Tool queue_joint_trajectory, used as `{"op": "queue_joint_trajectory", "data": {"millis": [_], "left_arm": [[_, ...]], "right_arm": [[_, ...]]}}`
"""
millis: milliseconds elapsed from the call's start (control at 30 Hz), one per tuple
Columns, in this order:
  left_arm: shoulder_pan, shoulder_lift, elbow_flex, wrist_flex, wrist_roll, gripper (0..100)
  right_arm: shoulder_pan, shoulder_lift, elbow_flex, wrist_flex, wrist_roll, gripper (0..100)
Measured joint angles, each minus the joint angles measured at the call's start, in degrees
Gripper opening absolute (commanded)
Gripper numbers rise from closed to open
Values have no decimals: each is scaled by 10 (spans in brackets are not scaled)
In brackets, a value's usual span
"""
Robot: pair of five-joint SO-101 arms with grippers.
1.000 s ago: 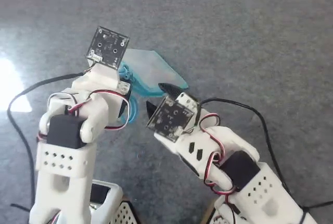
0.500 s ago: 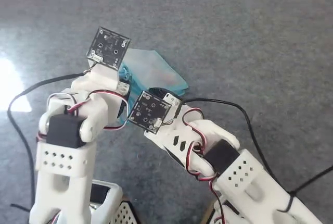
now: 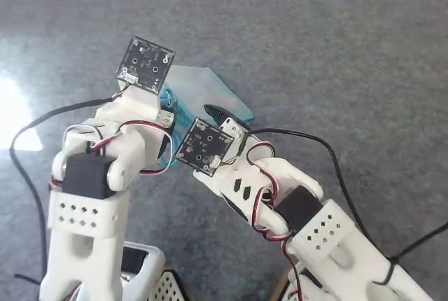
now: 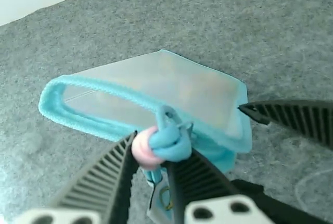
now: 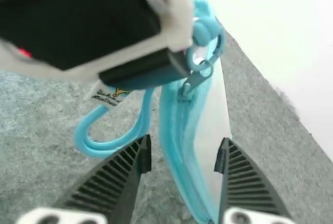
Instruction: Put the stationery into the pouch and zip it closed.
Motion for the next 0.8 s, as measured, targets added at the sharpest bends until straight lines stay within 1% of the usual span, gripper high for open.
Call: {"op": "queue_joint_trajectory", "data": {"millis": [100, 233, 333, 433, 800], "left_arm": [[0, 0, 0, 0, 0, 9], [0, 0, 0, 1, -11, 9], [-18, 1, 0, 5, -14, 9], [-28, 1, 0, 5, -14, 9], [-25, 1, 0, 5, -24, 9]], "right_arm": [[0, 11, 0, -2, 0, 187], [8, 65, -15, -2, 0, 184], [7, 95, -34, -2, 0, 184], [7, 104, -46, -4, 0, 183], [18, 134, -49, -24, 3, 184]]}}
